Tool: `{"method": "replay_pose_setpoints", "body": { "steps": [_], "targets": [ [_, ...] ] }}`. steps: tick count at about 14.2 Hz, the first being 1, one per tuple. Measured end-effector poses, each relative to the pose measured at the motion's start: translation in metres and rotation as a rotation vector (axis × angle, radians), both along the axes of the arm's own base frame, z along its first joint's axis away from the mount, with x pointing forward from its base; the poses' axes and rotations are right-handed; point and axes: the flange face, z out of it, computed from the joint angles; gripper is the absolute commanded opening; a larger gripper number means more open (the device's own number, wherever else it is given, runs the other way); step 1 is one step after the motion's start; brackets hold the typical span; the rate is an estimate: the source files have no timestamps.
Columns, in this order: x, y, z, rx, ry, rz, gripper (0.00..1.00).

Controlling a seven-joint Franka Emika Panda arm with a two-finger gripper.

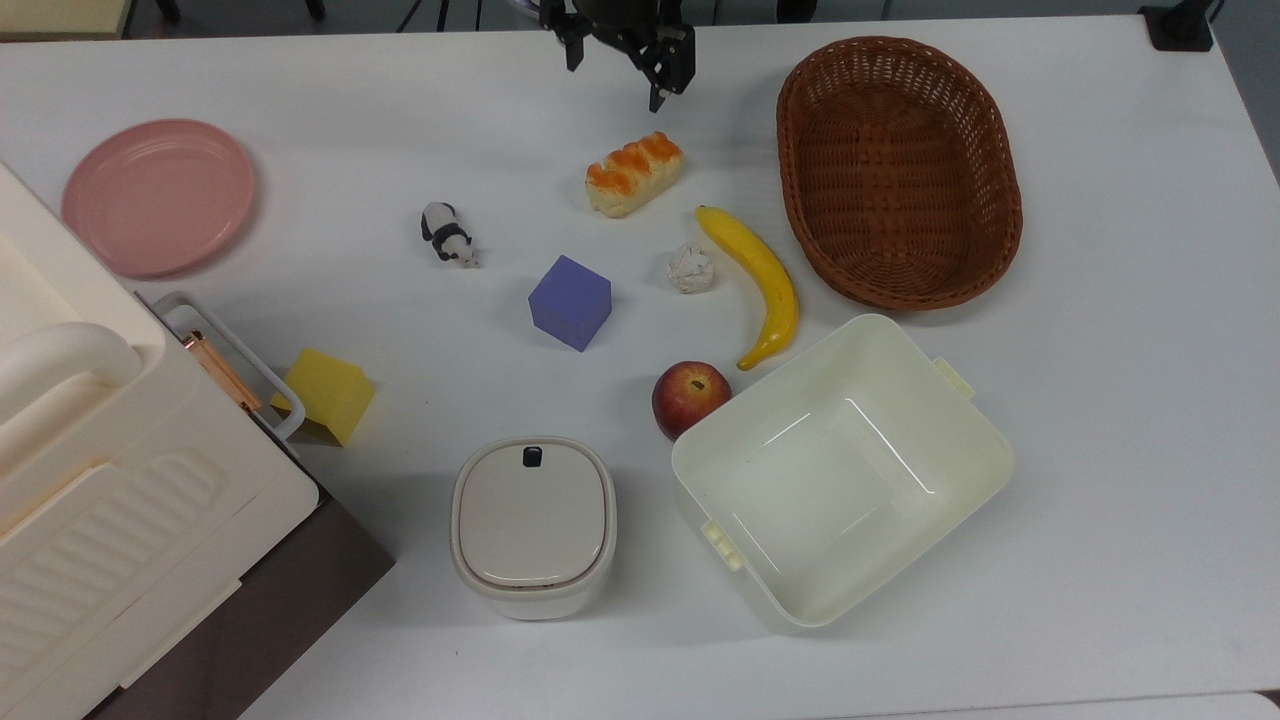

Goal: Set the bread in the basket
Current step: 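Move the open gripper over the bread roll and lower it, then close the gripper on the bread roll and lift it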

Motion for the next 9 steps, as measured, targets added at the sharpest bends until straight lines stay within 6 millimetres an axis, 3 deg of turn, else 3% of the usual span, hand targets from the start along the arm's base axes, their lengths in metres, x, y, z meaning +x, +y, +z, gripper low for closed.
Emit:
{"method": "replay_pose_setpoints", "body": {
  "steps": [3, 5, 9],
  "targets": [
    [0.001, -0.002, -0.020, -0.015, 0.016, 0.009, 1.00],
    [0.015, -0.001, -0.046, -0.022, 0.001, 0.029, 1.00],
    [0.030, 0.024, -0.095, -0.035, 0.027, 0.110, 1.00]
  ]
}}
